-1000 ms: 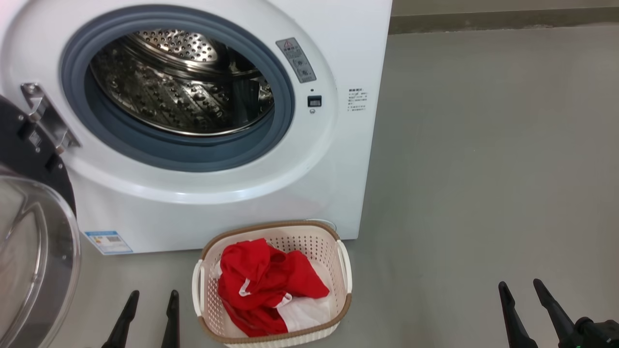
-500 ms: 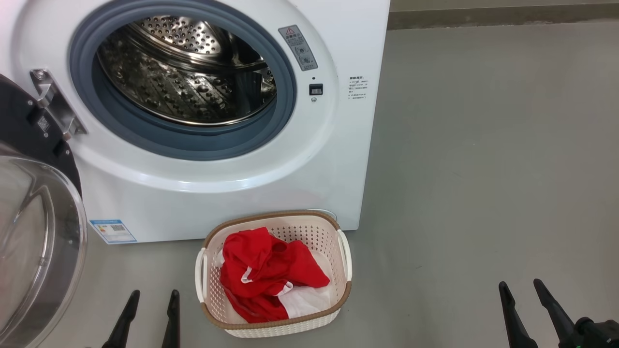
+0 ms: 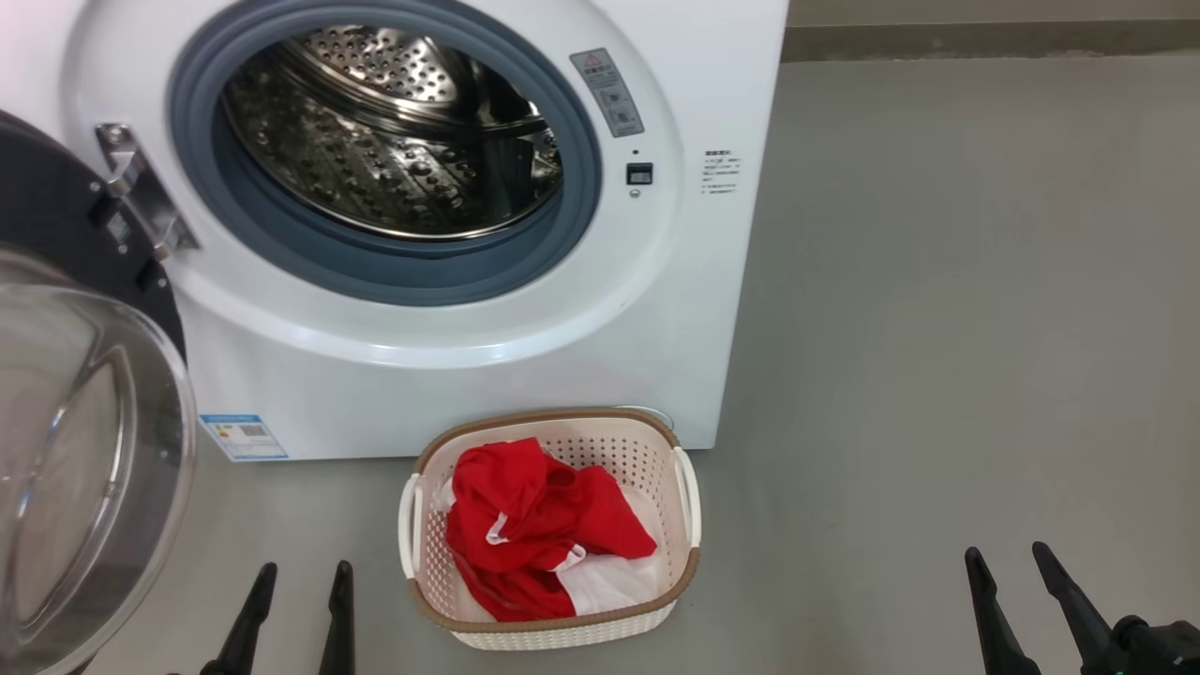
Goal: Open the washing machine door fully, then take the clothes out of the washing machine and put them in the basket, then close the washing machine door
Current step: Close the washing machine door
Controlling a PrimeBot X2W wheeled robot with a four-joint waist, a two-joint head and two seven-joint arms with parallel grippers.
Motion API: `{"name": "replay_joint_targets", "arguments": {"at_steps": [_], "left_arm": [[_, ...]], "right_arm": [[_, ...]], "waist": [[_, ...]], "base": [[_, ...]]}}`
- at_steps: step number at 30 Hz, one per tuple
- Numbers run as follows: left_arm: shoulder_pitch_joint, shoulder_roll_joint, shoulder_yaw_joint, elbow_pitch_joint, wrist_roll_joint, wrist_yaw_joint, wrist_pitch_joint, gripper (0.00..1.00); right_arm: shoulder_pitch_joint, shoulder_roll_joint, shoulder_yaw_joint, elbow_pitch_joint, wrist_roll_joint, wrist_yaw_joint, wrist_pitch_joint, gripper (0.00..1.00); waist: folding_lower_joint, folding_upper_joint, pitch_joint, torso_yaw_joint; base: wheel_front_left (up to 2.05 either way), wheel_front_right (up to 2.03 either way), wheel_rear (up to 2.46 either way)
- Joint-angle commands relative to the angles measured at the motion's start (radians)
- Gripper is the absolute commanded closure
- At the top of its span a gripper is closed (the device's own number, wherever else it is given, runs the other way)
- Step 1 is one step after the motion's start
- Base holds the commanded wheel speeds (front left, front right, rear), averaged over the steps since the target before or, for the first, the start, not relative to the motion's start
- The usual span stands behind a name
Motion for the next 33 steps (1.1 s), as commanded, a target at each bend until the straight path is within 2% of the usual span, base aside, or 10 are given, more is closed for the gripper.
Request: {"name": "replay_joint_targets", "arguments": {"at_steps": [1,10,26,33], "left_arm": [[-0.036,0.01,0.02,-0.021,-0.015,0.014,-0.006,0.0],[-0.017,0.01,-0.019,-0.014,-0.053,0.045,-0.006,0.0],[0.026,0.01,-0.071,-0.003,-0.089,0.095,-0.006,0.0],[0.037,0.01,-0.08,-0.012,-0.108,0.118,-0.006,0.0]], "right_arm": [[-0.018,-0.022,0.029,-0.02,0.0,0.006,-0.006,0.0],[-0.017,-0.031,0.062,-0.013,0.002,0.006,-0.006,0.0],[-0.044,-0.05,0.176,0.011,0.012,0.006,-0.006,0.0],[-0.073,-0.06,0.223,0.018,0.016,0.006,-0.006,0.0]], "waist": [[0.0,0.0,-0.002,0.023],[0.0,0.0,-0.013,0.118],[0.0,0.0,-0.038,0.361],[0.0,0.0,-0.028,0.434]], "base": [[0.0,0.0,0.0],[0.0,0.0,0.0],[0.0,0.0,0.0],[0.0,0.0,0.0]]}}
